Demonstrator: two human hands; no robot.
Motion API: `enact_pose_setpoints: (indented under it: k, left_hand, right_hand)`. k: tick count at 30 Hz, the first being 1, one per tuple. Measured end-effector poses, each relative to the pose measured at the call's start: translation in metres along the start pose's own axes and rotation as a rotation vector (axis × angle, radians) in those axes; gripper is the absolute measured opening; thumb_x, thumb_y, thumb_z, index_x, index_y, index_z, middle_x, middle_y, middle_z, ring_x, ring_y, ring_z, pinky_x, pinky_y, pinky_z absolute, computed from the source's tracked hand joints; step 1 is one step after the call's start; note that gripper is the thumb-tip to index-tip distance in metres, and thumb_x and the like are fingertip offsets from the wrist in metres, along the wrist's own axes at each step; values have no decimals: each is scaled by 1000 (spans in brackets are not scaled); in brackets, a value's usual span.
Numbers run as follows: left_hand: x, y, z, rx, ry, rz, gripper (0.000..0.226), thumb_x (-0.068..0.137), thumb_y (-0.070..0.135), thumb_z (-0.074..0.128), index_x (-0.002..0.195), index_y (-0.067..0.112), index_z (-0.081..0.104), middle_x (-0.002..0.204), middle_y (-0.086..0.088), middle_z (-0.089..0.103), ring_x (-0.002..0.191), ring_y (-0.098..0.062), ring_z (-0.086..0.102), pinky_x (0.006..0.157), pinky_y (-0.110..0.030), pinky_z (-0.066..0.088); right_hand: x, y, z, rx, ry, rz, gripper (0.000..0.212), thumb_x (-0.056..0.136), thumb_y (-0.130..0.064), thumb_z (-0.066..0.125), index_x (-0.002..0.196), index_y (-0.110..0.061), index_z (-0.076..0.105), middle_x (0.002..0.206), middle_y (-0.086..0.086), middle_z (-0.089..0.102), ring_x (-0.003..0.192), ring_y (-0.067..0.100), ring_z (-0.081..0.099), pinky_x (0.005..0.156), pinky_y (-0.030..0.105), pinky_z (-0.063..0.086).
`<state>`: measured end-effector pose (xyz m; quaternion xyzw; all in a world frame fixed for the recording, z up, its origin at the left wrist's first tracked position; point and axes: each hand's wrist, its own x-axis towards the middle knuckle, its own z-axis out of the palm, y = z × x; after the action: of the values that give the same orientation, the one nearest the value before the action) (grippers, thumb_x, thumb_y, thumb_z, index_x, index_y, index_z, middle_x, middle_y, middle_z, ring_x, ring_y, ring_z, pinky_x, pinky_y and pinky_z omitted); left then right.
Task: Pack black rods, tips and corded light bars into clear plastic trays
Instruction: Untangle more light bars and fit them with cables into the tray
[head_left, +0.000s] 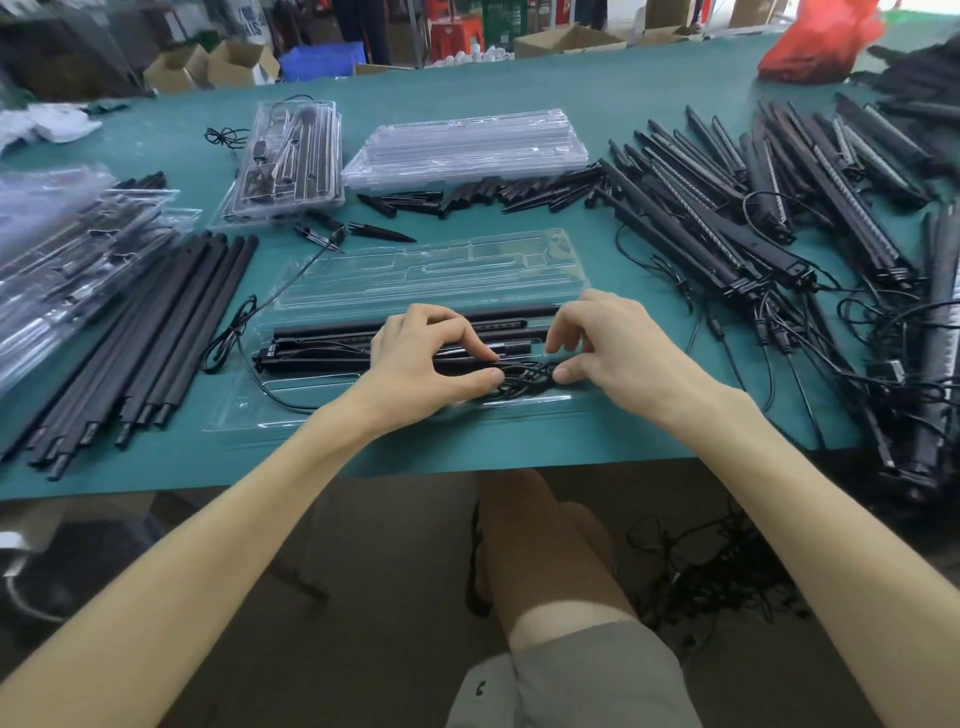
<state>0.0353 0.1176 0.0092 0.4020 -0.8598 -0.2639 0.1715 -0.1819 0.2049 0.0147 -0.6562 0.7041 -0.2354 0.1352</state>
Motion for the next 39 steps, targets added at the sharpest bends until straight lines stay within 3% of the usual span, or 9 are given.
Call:
enact_pose_setpoints:
  k: [3, 6, 10, 17, 24, 30, 34, 39]
  left_hand:
    - [2, -4, -7, -42, -68, -2, 17, 82, 54, 74, 97, 48, 70, 134, 16, 43, 133, -12, 29, 114, -40, 19]
    - [4, -8, -15, -66, -149, 0, 18, 87, 47, 72, 105, 50, 70, 139, 14, 41, 139, -15, 27, 119, -51, 19]
    - [5, -7, -14, -80, -143, -24, 21, 85, 44, 77, 102, 52, 70, 139, 16, 41, 138, -14, 27, 119, -46, 19]
    - [4, -1, -13, -97, -112, -53, 24, 79, 43, 82, 99, 47, 71, 137, 13, 42, 137, -14, 27, 118, -43, 20]
    - [2, 6, -7, -57, -6, -56, 24, 77, 42, 84, 98, 36, 74, 133, 11, 47, 133, -14, 32, 116, -38, 22]
    - [-2, 2, 5, 26, 123, 20, 20, 80, 43, 81, 95, 36, 70, 129, 11, 52, 125, -12, 37, 108, -32, 24]
    - [-3, -4, 12, 86, 161, 81, 19, 81, 45, 78, 95, 37, 67, 126, 11, 53, 123, -13, 41, 105, -31, 25]
    - [-3, -7, 14, 68, 171, 103, 19, 80, 45, 78, 92, 37, 66, 122, 12, 54, 122, -13, 43, 103, -31, 25]
  right_hand:
    - [1, -1, -4, 7, -44, -22, 25, 82, -12, 80, 97, -25, 65, 93, -9, 50, 84, 10, 48, 82, 34, 44]
    - [0, -5, -6, -30, -99, -61, 32, 87, -8, 74, 103, -32, 60, 95, -9, 51, 92, 14, 49, 86, 42, 47]
    - [-5, -9, -3, -15, -114, -101, 46, 92, 4, 61, 106, -39, 53, 94, -10, 47, 91, 13, 52, 84, 42, 50]
    - [-10, -8, 0, -43, -81, -147, 38, 94, -2, 63, 102, -38, 58, 95, -10, 46, 89, 11, 51, 82, 40, 49]
    - [-15, -8, 4, -65, -46, -145, 42, 91, 12, 54, 96, -28, 65, 93, -5, 43, 83, 5, 55, 78, 41, 52]
    - [-19, -12, 3, -143, 6, -164, 32, 93, 4, 60, 100, -25, 71, 92, -5, 44, 78, 13, 49, 72, 39, 48]
    - [-22, -17, 2, -227, 15, -180, 26, 97, -5, 58, 104, -26, 71, 96, -5, 48, 86, 19, 56, 72, 41, 49]
    - [-28, -18, 2, -250, 13, -196, 24, 102, -20, 50, 110, -28, 71, 96, -7, 47, 79, 15, 44, 67, 33, 40]
